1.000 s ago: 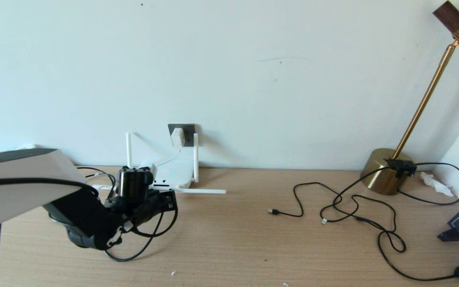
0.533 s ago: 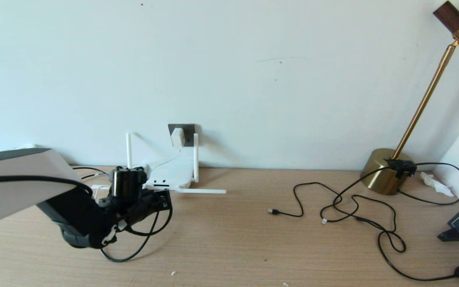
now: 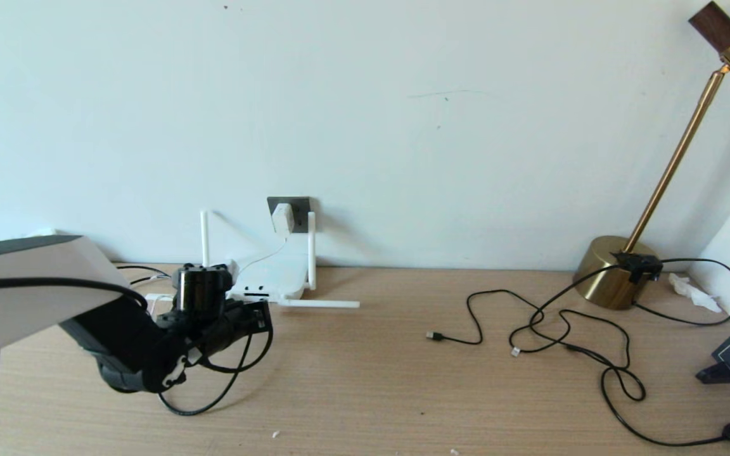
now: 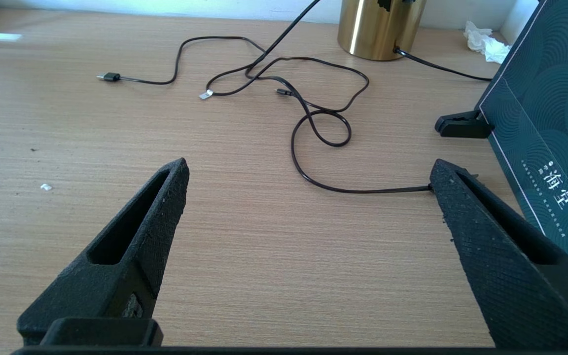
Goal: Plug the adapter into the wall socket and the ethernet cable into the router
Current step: Align cable and router interface
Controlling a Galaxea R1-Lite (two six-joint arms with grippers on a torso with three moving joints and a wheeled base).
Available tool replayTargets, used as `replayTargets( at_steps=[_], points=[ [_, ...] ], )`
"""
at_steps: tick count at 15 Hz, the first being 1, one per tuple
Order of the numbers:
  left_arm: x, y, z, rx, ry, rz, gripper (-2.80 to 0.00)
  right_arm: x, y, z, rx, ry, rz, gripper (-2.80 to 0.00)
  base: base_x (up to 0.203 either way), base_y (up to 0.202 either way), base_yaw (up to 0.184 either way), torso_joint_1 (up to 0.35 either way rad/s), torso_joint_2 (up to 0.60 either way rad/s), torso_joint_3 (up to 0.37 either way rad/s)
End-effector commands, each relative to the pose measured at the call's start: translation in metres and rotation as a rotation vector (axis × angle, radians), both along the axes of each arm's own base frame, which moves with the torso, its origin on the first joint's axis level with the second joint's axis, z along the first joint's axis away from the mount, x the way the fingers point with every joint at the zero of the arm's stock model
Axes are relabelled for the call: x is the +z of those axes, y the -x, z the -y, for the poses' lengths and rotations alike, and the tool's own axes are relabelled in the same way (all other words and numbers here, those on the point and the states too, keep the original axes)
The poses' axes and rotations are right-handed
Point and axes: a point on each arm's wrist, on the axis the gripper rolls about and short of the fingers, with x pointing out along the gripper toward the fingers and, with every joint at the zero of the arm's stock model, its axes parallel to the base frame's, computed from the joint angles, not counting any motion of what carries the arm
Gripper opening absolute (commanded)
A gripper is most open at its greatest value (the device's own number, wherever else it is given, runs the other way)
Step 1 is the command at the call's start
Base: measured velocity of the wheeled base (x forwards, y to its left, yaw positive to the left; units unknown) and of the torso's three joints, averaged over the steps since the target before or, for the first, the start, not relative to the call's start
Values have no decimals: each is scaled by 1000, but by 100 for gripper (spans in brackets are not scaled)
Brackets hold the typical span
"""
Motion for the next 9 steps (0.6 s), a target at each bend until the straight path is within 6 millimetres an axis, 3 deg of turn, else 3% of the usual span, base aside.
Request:
replayTargets(
  at_steps=[1, 9],
  points=[
    [-1, -1, -2, 8, 1, 1, -280, 0, 0, 0, 0, 2, -2, 0, 0, 0, 0, 0, 0, 0],
    [-3, -2, -6, -4, -16, -2, -280, 0, 0, 0, 0, 1, -2, 0, 0, 0, 0, 0, 0, 0]
  ],
)
